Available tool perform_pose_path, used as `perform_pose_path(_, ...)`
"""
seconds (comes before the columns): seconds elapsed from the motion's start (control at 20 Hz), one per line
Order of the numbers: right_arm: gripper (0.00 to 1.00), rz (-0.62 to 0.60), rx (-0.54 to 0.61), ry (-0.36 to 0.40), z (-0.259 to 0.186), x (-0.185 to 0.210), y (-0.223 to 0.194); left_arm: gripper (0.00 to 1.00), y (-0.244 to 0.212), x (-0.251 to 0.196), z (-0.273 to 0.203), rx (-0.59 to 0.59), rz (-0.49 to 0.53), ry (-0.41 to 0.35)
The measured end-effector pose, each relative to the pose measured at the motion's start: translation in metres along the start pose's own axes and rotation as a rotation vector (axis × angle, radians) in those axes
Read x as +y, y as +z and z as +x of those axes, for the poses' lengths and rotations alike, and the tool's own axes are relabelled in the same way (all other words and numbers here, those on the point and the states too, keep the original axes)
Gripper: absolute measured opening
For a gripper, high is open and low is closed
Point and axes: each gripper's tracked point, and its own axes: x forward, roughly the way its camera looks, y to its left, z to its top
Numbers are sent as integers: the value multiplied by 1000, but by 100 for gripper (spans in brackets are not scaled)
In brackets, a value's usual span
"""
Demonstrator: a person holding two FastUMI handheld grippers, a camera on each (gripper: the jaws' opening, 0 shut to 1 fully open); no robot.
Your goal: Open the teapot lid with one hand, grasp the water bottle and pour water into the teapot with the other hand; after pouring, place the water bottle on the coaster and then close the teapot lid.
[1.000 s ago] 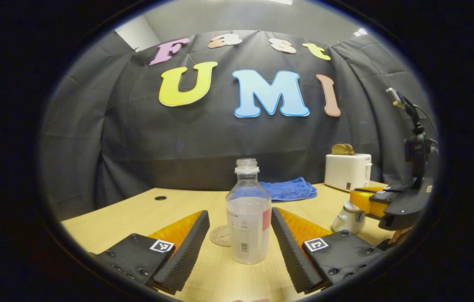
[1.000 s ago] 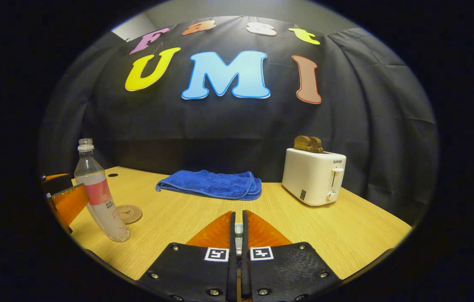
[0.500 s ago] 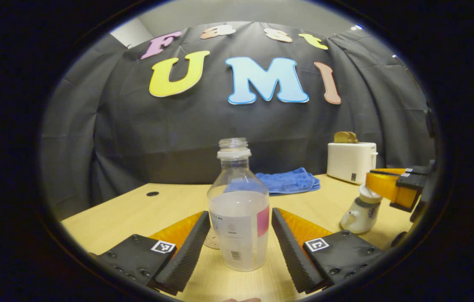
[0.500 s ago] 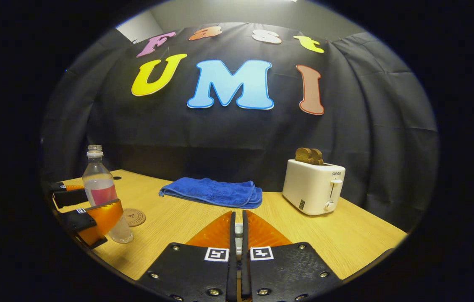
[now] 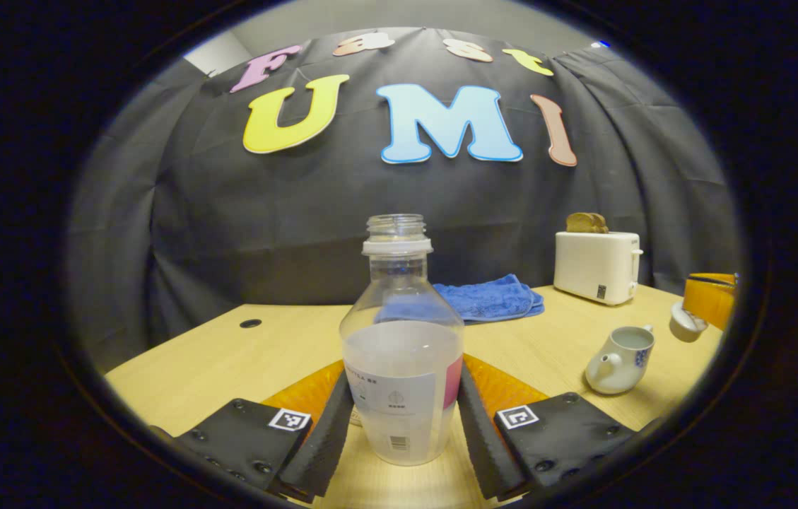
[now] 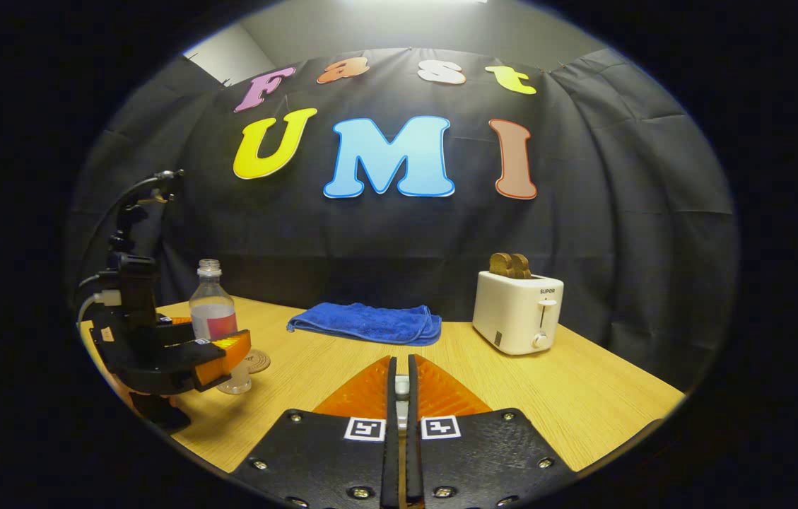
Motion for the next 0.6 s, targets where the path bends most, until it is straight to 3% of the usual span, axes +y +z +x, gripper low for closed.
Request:
perform_pose_path(0.15, 4, 1, 1, -26, -34, -9, -3, 86, 5, -11, 1, 2, 121, -9)
perform_pose_path(0.6, 4, 39, -14, -38, -110, -18, -5, 85, 27, -58, 5, -24, 625, -38)
